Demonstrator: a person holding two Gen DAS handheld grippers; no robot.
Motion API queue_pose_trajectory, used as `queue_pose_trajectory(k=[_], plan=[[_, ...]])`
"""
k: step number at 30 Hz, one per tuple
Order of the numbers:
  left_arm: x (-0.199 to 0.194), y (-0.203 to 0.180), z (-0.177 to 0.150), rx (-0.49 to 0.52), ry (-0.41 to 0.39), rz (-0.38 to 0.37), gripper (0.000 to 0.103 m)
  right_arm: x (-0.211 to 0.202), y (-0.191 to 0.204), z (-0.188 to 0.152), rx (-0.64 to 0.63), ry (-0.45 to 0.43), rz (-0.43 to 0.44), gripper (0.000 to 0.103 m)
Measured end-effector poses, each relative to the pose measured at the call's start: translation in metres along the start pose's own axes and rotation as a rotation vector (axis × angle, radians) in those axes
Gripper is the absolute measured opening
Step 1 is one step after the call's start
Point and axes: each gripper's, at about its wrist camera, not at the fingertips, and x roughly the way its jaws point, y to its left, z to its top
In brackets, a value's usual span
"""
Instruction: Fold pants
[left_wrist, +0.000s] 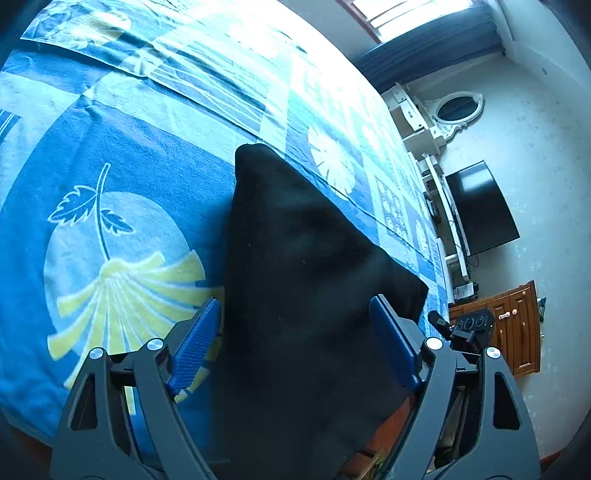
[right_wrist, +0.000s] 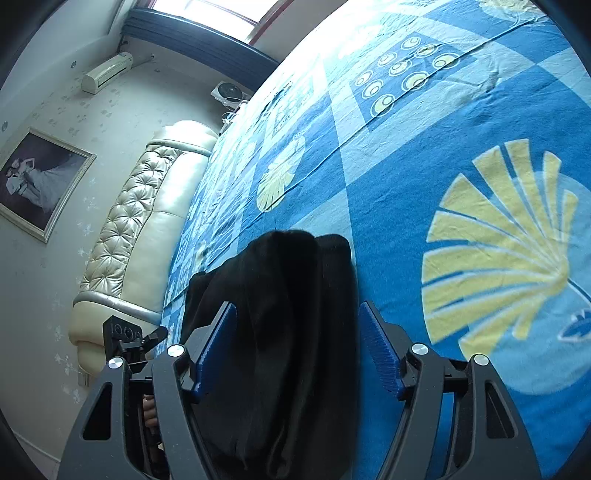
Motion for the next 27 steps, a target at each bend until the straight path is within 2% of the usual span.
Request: queue_pose_trajectory(k=[3,6,7,9,10,11,14,16,20,23,27], plan=[[0.020,0.010,0.011,-0.012,0.054,0.049,0.082,0.021,-0.006,0.008,0.022,0.025,-0.014,0.069],[0.033,0.017,0.014,-0.010,0.087,0.034,0.081,0.029,-0.012,0.011,0.050,0.025,0.021,0.070],[0.034,0.016,0.014,0.007,0.087,0.040,0.077,0.032,-0.011,0.012,0.055,0.031,0.044,0.070],[0.038,0.010,0.014,0.064,0.103,0.048,0.039,0.043,-0.004,0.011,0.036,0.072,0.051,0.068],[0.038,0.009,0.013,0.072,0.100,0.066,0.038,0.048,0.001,0.010,0.008,0.084,0.014,0.057],[0.038,0.007,0.012,0.078,0.093,0.077,0.037,0.050,0.003,0.010,-0.006,0.088,-0.007,0.051],[0.032,0.000,0.010,0.113,0.073,0.107,0.032,0.045,0.006,0.008,0.005,0.057,0.004,0.043],[0.027,-0.005,0.011,0.141,0.058,0.130,0.029,0.044,0.010,0.009,-0.013,0.039,0.000,0.042],[0.019,-0.012,0.024,0.230,0.005,0.228,0.029,0.053,0.023,0.018,-0.029,0.024,0.030,0.038],[0.014,-0.012,0.043,0.279,-0.028,0.293,0.029,0.072,0.034,0.030,-0.042,0.028,0.041,0.038],[0.007,0.001,0.081,0.276,-0.055,0.336,0.029,0.105,0.053,0.053,-0.059,0.027,0.065,0.037]])
